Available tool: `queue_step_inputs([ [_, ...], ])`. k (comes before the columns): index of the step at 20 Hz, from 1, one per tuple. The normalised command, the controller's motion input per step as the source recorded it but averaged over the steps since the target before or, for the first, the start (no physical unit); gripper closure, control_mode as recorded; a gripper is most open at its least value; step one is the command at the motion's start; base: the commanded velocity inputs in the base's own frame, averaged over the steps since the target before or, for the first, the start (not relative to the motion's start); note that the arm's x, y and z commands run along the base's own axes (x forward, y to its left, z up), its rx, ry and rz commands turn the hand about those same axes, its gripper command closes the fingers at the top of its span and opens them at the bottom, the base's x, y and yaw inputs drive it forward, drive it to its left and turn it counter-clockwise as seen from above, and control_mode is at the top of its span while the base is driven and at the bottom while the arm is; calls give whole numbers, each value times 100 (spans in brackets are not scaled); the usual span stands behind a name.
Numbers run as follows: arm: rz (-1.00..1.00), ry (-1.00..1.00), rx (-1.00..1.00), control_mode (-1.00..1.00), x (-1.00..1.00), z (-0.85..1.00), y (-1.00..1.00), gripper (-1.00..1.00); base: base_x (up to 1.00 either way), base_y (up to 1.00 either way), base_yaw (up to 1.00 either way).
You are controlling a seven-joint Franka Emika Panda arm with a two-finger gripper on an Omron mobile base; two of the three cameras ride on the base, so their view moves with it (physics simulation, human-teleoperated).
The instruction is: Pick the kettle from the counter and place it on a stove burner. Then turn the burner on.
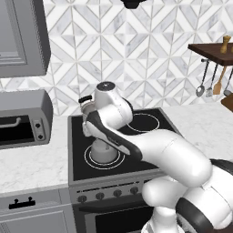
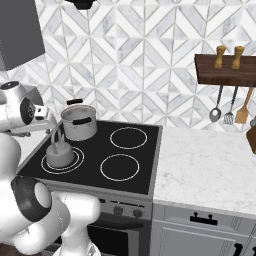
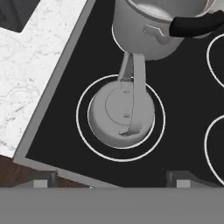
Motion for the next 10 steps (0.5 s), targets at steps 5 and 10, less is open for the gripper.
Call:
queue_step_inputs([
  [5,-3,0,-1,-100,-92,1,27,-100,0,0,0],
  [10,-8,0,0,-100,-68,-6,42,-100,0,0,0],
])
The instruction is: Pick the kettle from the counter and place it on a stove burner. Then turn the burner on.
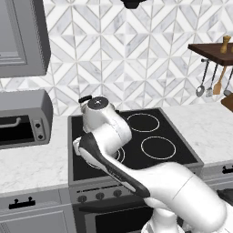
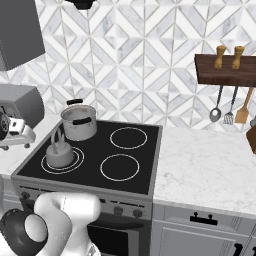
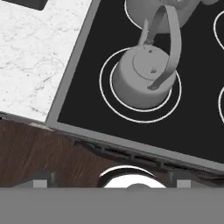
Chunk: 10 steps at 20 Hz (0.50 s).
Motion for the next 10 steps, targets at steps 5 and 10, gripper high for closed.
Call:
queue_step_inputs([
  [5,-8,-3,0,-100,-38,-24,42,-100,0,0,0],
  [10,-9,-18,0,-100,-4,-52,21,-100,0,0,0],
])
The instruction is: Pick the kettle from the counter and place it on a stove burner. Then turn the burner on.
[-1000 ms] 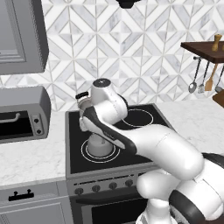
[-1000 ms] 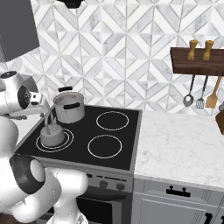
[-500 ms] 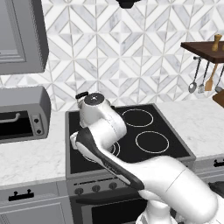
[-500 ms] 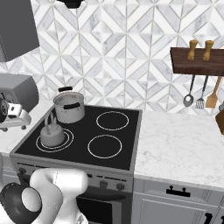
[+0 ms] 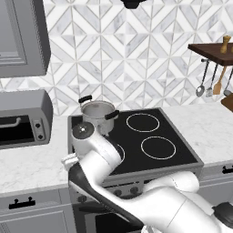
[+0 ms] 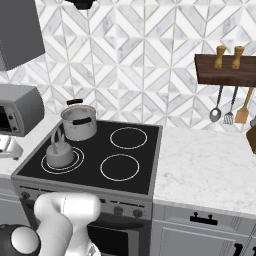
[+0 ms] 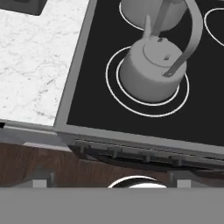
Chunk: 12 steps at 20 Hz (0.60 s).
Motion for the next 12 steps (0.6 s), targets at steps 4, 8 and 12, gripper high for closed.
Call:
queue_step_inputs([
  [4,-14,-22,0,-100,0,-55,3,-100,0,0,0],
  [8,-13,-20,0,-100,0,-54,8,-100,0,0,0],
  [12,-12,-20,0,-100,0,-50,15,-100,0,0,0],
])
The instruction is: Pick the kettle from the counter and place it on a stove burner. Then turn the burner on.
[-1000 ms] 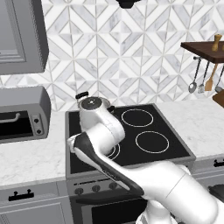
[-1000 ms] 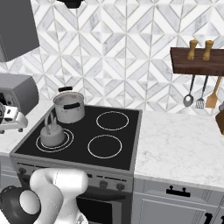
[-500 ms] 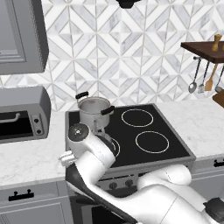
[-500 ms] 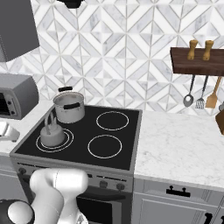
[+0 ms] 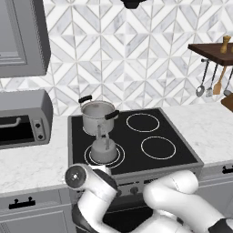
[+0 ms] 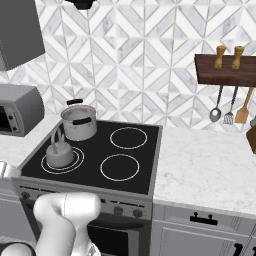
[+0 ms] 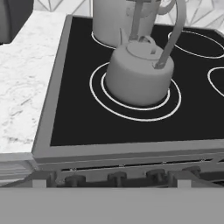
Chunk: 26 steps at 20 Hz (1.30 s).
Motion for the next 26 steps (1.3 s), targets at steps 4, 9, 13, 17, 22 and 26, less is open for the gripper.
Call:
queue_step_inputs([
  [4,-8,-18,0,-100,0,-55,6,-100,0,0,0],
  [9,-8,-17,0,-100,0,-51,5,-100,0,0,0],
  [13,-1,-12,0,-100,14,-49,1,-100,0,0,0],
  [17,0,-10,0,-100,14,-30,2,-100,0,0,0],
  [22,0,-10,-1,-100,0,-37,3,-100,0,0,0],
  [26,0,-2,-2,-100,8,-37,15,-100,0,0,0],
])
